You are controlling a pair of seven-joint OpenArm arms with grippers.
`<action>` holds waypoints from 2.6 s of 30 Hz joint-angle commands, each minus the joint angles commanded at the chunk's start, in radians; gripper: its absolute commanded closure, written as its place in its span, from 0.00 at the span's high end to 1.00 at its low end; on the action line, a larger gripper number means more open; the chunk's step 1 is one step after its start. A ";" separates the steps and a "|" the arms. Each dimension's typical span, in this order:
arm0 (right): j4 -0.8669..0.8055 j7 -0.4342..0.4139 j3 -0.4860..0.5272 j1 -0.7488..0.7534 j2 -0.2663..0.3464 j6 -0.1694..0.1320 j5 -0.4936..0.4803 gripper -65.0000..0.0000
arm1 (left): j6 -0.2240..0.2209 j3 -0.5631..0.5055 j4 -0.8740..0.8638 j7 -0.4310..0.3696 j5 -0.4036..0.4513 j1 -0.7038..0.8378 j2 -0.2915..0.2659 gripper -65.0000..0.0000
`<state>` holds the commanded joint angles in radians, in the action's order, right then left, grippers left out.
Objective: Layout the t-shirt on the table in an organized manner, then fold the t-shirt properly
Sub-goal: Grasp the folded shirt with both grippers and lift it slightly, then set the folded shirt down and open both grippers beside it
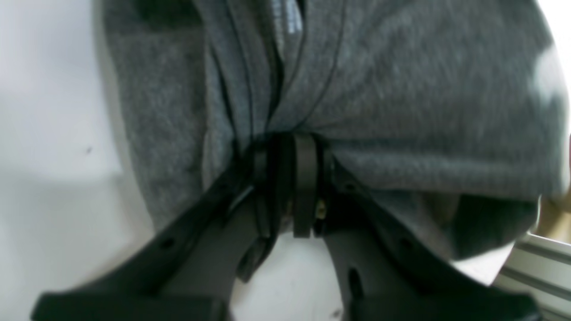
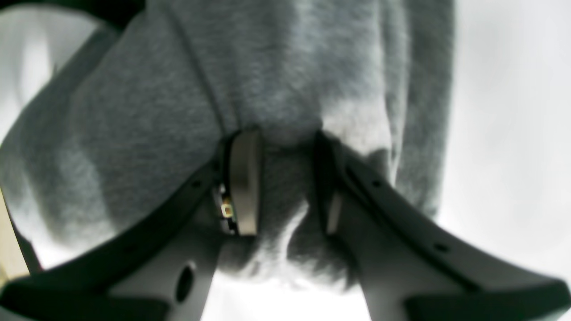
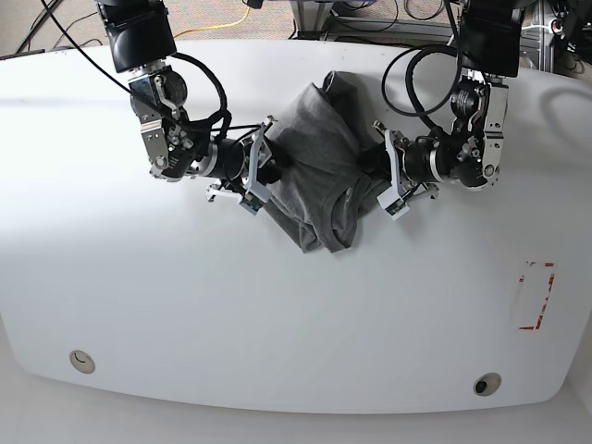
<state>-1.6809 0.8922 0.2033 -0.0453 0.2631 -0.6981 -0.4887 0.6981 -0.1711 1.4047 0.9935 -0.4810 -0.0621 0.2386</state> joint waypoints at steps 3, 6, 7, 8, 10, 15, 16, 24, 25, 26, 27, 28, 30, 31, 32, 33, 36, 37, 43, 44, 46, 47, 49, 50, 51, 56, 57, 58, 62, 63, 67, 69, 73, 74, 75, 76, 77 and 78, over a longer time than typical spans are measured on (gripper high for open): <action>-0.106 0.055 -0.018 0.014 -0.023 0.000 0.000 0.29 | 0.000 -0.003 0.041 0.000 0.000 -0.017 0.000 0.10; -0.181 0.112 -0.023 0.008 -0.035 0.000 0.003 0.29 | 0.000 0.005 0.117 0.000 0.000 -0.021 0.000 0.10; -0.210 0.132 -0.023 0.002 -0.040 0.000 0.005 0.29 | 0.000 0.006 0.160 0.000 0.002 -0.021 -0.003 0.10; -0.222 0.133 -0.021 -0.009 -0.048 0.000 0.002 0.29 | 0.000 0.014 0.184 0.000 0.002 -0.021 -0.005 0.10; -0.229 0.137 -0.023 -0.028 -0.069 0.000 0.008 0.29 | 0.000 0.037 0.210 0.002 0.002 -0.021 -0.005 0.10; -0.155 0.135 -0.018 -0.074 -0.086 0.000 0.041 0.29 | 0.000 0.064 0.232 0.008 0.000 -0.012 -0.014 0.10; -0.130 0.132 -0.017 -0.091 -0.091 0.000 0.054 0.29 | 0.000 0.064 0.238 0.006 0.000 -0.003 -0.028 0.10; 0.077 0.011 -0.003 -0.178 -0.140 0.000 0.130 0.29 | 0.000 0.038 0.333 0.005 -0.003 0.043 -0.077 0.10; 0.103 0.003 0.008 -0.189 -0.141 0.000 0.137 0.29 | 0.000 0.031 0.338 0.005 -0.002 0.043 -0.086 0.10; 0.144 -0.012 0.025 -0.206 -0.143 0.000 0.144 0.29 | 0.000 0.015 0.345 0.006 0.000 0.051 -0.103 0.10; 0.166 -0.021 0.034 -0.213 -0.141 0.000 0.146 0.29 | 0.000 0.008 0.347 0.006 0.000 0.060 -0.112 0.10; 0.187 -0.038 0.040 -0.219 -0.140 0.000 0.146 0.29 | 0.000 0.000 0.348 0.006 0.000 0.069 -0.120 0.10; 0.239 -0.084 0.055 -0.226 -0.129 0.000 0.146 0.29 | 0.000 -0.015 0.342 0.003 0.003 0.081 -0.130 0.10; 0.250 -0.095 0.058 -0.226 -0.126 0.000 0.146 0.29 | 0.000 -0.021 0.339 0.002 0.003 0.086 -0.135 0.10; 0.276 -0.117 0.064 -0.226 -0.126 0.000 0.146 0.29 | 0.000 -0.031 0.328 0.000 0.012 0.092 -0.149 0.10; 0.290 -0.126 0.068 -0.226 -0.126 0.000 0.146 0.29 | 0.000 -0.037 0.319 0.000 0.025 0.094 -0.158 0.10; 0.313 -0.132 0.066 -0.218 -0.117 0.000 0.146 0.29 | 0.000 -0.055 0.288 -0.018 0.075 0.109 -0.172 0.10; 0.313 -0.133 0.066 -0.210 -0.110 0.000 0.143 0.29 | 0.000 -0.058 0.278 -0.032 0.089 0.110 -0.172 0.10; 0.279 -0.135 0.064 -0.153 -0.094 0.000 0.135 0.29 | 0.000 -0.069 0.146 -0.127 0.164 0.103 -0.161 0.10; 0.259 -0.135 0.064 -0.138 -0.092 0.000 0.135 0.29 | 0.000 -0.066 0.115 -0.143 0.176 0.098 -0.146 0.10; 0.224 -0.130 0.064 -0.110 -0.084 0.000 0.141 0.29 | 0.000 -0.055 0.077 -0.164 0.183 0.077 -0.123 0.10; 0.207 -0.129 0.064 -0.103 -0.081 0.000 0.143 0.29 | 0.000 -0.054 0.064 -0.169 0.183 0.072 -0.115 0.10; 0.172 -0.121 0.064 -0.081 -0.077 0.000 0.144 0.29 | 0.000 -0.049 0.048 -0.170 0.181 0.063 -0.091 0.10; 0.163 -0.114 0.064 -0.075 -0.077 0.004 0.144 0.29 | 0.000 -0.046 0.046 -0.169 0.181 0.061 -0.083 0.10; 0.149 -0.087 0.064 -0.068 -0.075 0.027 0.144 0.29 | 0.000 -0.029 0.051 -0.169 0.180 0.063 -0.061 0.10; 0.115 -0.051 0.064 -0.061 -0.071 0.065 0.138 0.29 | 0.000 0.037 0.075 -0.167 0.180 0.068 -0.021 0.10; 0.109 -0.051 0.064 -0.057 -0.069 0.067 0.138 0.29 | 0.000 0.049 0.083 -0.166 0.180 0.069 -0.012 0.10; 0.103 -0.049 0.063 -0.052 -0.064 0.067 0.138 0.29 | 0.000 0.058 0.091 -0.166 0.180 0.069 -0.008 0.10; 0.069 -0.049 0.063 -0.048 -0.049 0.067 0.137 0.29 | 0.000 0.095 0.135 -0.158 0.180 0.071 0.005 0.10; 0.061 -0.048 0.063 -0.048 -0.049 0.067 0.135 0.29 | 0.000 0.100 0.150 -0.146 0.180 0.071 0.005 0.10; 0.026 -0.012 0.063 -0.051 -0.048 0.067 0.140 0.29 | 0.000 0.103 0.229 -0.092 0.180 0.071 0.006 0.10; 0.006 0.003 0.063 -0.064 -0.048 0.067 0.140 0.29 | 0.000 0.103 0.295 -0.083 0.180 0.071 0.006 0.10; -0.018 0.011 0.063 -0.077 -0.048 0.067 0.143 0.29 | 0.000 0.100 0.391 -0.081 0.180 0.064 -0.009 0.10; -0.025 0.011 0.063 -0.084 -0.048 0.067 0.144 0.29 | 0.000 0.101 0.411 -0.081 0.186 0.061 -0.026 0.10; -0.025 0.011 0.063 -0.089 -0.048 0.067 0.144 0.29 | 0.000 0.107 0.419 -0.081 0.187 0.058 -0.037 0.10; -0.025 0.011 0.063 -0.092 -0.048 0.067 0.144 0.29 | 0.000 0.117 0.425 -0.081 0.192 0.052 -0.044 0.10; -0.025 0.011 0.063 -0.095 -0.048 0.067 0.144 0.29 | 0.000 0.129 0.433 -0.081 0.201 0.041 -0.057 0.10; -0.023 0.011 0.063 -0.097 -0.048 0.067 0.144 0.29 | 0.000 0.143 0.434 -0.083 0.215 0.028 -0.080 0.10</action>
<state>-1.7039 0.9030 0.2662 -0.1419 0.2156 -0.6314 -0.3445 0.6981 -0.0284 1.8389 0.9106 -0.2662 -0.0345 0.1588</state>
